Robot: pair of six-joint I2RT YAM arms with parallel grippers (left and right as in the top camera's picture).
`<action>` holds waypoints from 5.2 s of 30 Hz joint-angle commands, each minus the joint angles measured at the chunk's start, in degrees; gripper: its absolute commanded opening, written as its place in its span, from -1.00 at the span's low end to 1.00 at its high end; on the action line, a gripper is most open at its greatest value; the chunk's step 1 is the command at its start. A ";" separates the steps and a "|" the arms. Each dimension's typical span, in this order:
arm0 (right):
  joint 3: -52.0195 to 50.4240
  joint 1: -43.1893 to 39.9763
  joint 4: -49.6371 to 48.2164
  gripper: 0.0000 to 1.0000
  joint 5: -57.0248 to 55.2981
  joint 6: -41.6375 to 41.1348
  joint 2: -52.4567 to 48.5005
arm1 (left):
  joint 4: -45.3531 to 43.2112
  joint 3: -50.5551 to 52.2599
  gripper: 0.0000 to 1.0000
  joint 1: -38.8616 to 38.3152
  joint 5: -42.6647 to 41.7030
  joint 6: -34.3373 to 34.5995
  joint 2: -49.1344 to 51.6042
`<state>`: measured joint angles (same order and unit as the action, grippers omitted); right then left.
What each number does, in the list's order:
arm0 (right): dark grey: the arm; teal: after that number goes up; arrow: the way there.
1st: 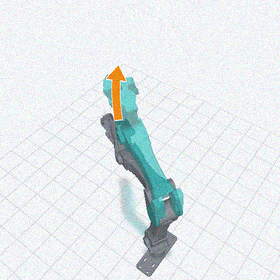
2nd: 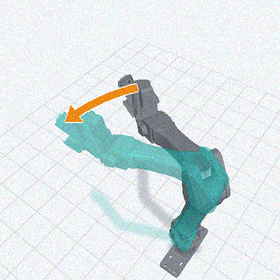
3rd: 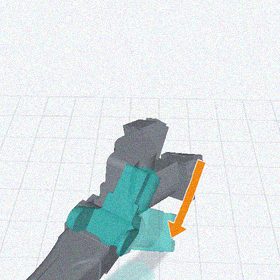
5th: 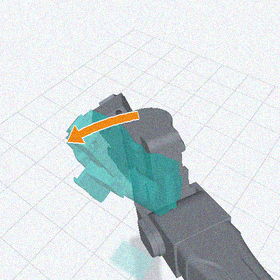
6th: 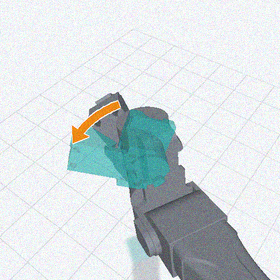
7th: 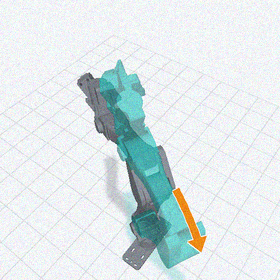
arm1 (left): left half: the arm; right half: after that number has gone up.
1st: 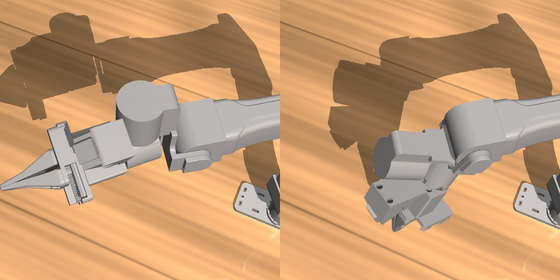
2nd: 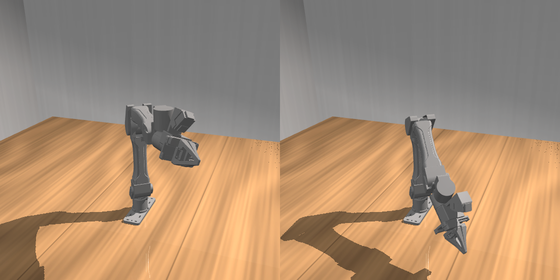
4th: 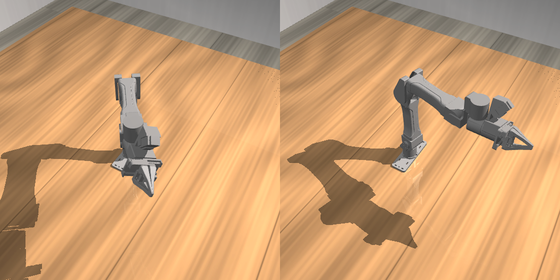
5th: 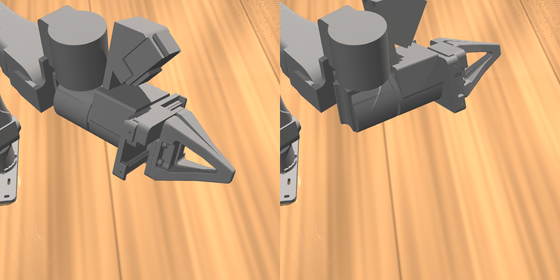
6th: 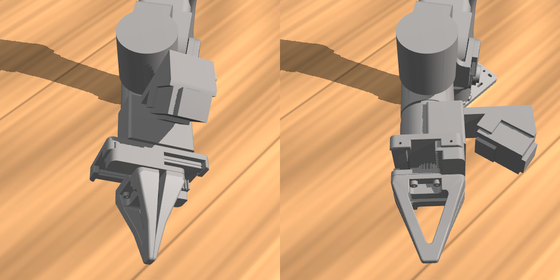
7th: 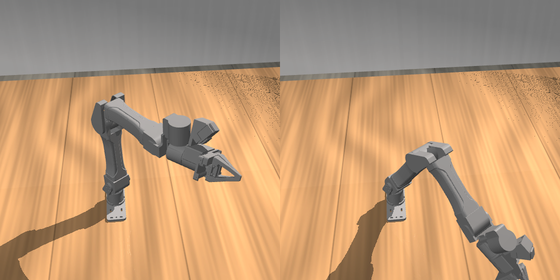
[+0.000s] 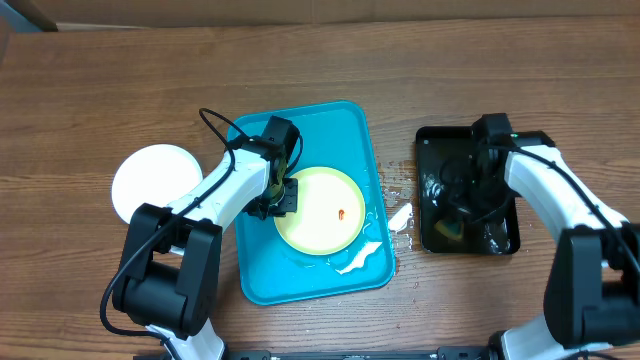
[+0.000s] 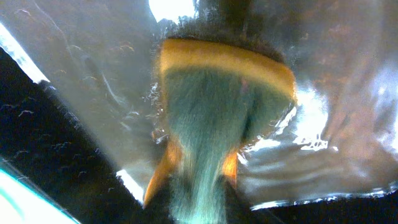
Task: Clean dirty plates on tray and stack at the side
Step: 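Grasp the sponge in the water tray with the right gripper and dip it, then scrub the yellow-green plate with the sponge in the right gripper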
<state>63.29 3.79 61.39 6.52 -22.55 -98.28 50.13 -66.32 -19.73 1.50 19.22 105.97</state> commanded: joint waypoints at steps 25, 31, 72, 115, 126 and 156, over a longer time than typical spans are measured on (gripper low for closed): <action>2.86 0.22 -2.69 -0.54 -2.58 3.48 2.62 | -0.07 0.61 -0.63 0.22 -0.11 -0.79 -0.22; 3.37 0.26 1.40 -0.05 -1.31 2.80 3.39 | -0.09 0.61 -0.54 0.22 -0.11 -0.79 -0.22; -4.09 3.21 -5.55 0.22 -5.38 -2.82 4.31 | -5.01 4.07 -0.91 0.22 -1.09 -1.03 -0.22; 9.25 19.19 -9.57 -0.92 8.70 -1.36 8.44 | -7.17 4.94 -0.92 0.22 -1.14 -1.03 -0.22; 4.22 33.14 -27.87 -0.92 1.44 -12.00 -1.84 | -7.37 4.94 -0.91 0.22 -1.14 -1.05 -0.22; 5.38 36.13 -19.74 -0.92 -18.56 -25.92 -14.91 | -5.57 4.94 -0.92 4.15 2.08 -0.76 -0.22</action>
<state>70.08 41.28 38.15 -6.55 -47.07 -111.04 43.03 -63.29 -18.68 -1.15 18.41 104.64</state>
